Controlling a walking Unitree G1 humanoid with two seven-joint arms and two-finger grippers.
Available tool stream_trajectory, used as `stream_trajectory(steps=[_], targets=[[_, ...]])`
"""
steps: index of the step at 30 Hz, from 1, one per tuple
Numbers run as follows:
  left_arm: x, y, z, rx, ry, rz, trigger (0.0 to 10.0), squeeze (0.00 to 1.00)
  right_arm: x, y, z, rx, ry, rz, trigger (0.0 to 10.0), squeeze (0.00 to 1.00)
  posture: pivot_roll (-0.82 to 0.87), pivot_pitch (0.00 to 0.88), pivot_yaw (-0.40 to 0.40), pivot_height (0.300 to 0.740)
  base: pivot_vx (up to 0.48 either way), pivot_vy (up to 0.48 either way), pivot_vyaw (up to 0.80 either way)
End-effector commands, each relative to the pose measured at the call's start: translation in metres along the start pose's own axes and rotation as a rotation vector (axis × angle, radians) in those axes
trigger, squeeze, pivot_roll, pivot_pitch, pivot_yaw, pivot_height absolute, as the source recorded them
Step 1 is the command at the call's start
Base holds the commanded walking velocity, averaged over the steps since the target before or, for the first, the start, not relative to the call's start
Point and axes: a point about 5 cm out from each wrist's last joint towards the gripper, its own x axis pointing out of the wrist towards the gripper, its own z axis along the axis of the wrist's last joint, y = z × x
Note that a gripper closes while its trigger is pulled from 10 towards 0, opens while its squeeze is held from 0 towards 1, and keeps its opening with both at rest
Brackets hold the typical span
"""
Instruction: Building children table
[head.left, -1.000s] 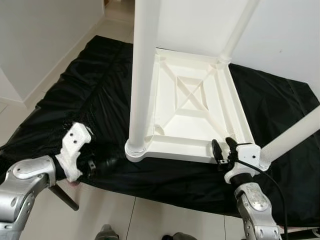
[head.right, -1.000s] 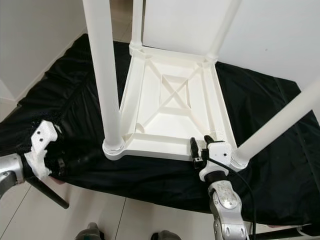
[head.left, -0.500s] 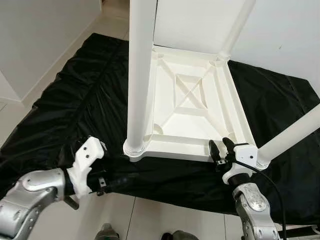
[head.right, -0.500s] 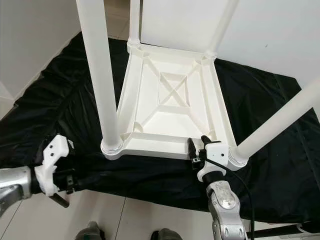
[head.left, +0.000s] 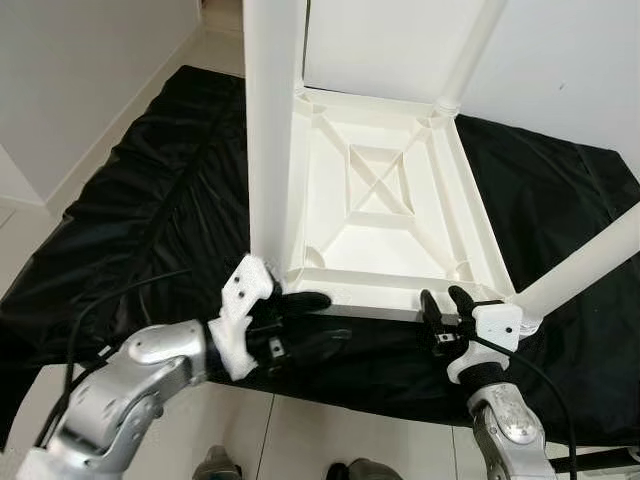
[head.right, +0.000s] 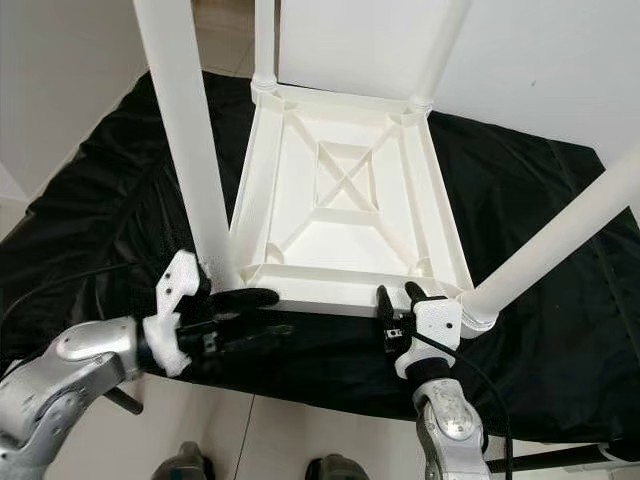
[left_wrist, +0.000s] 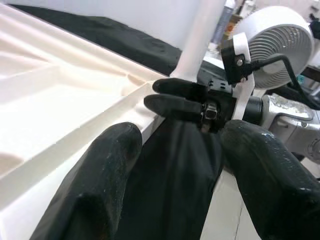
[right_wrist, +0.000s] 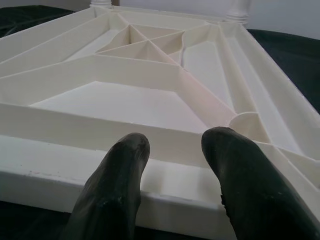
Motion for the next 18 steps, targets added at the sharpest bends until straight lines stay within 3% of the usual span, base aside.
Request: stream_trajectory(steps=[1, 3, 6, 18], targets=[[0.003, 0.001, -0.004, -0.015, 0.009, 0.015, 10.0, 0.0, -0.002, -0.001, 0.001, 0.001, -0.005, -0.012, 10.0, 0.0, 0.07, 0.08, -0.073, 0.74, 0.0, 0.0, 0.0], [0.008, 0.014, -0.001, -0.021, -0.025, 0.129, 10.0, 0.0, -0.005, 0.0, 0.004, 0.006, -0.016, -0.015, 10.0, 0.0, 0.06, 0.081, -0.072, 0.74, 0.0, 0.0, 0.0], [0.009, 0.018, 0.0, -0.029, -0.032, 0.164, 10.0, 0.0, -0.005, 0.0, 0.005, 0.007, -0.017, -0.016, 10.0, 0.0, 0.06, 0.081, -0.072, 0.74, 0.0, 0.0, 0.0], [-0.012, 0.044, 0.002, 0.027, -0.026, 0.337, 10.0, 0.0, -0.004, 0.01, 0.007, 0.023, -0.028, -0.005, 10.0, 0.0, 0.08, 0.072, -0.091, 0.74, 0.0, 0.0, 0.0]])
